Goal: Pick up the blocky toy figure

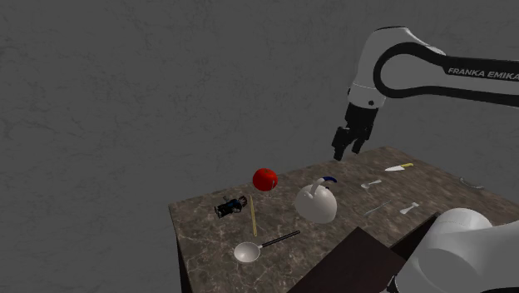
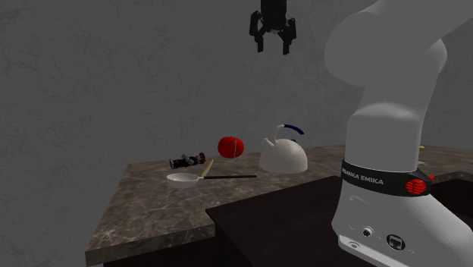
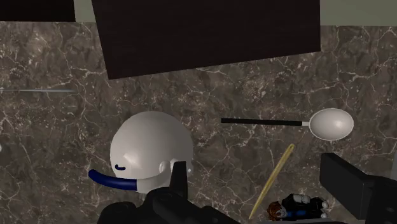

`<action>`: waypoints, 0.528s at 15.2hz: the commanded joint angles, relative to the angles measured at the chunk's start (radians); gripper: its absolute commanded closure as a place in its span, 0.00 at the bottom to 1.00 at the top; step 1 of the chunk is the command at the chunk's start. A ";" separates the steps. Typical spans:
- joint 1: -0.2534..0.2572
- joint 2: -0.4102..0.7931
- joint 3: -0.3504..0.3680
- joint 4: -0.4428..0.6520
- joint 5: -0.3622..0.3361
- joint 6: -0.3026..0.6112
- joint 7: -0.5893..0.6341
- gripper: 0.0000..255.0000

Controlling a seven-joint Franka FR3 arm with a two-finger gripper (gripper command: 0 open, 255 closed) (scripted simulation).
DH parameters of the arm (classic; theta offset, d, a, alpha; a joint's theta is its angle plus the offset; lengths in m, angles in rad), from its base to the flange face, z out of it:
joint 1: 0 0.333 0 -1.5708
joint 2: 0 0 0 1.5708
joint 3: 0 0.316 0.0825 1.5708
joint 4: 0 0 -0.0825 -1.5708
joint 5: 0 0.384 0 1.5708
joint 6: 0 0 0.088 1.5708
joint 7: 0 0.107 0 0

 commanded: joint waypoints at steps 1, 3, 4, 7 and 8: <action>0.000 0.000 0.000 0.000 0.000 0.000 0.000 0.00; 0.007 0.051 0.018 -0.014 -0.001 0.070 0.006 0.00; 0.011 0.079 0.027 -0.018 -0.002 0.105 0.010 0.00; 0.019 0.168 0.053 -0.024 -0.009 0.207 0.022 0.00; 0.021 0.200 0.062 -0.023 -0.012 0.240 0.026 0.00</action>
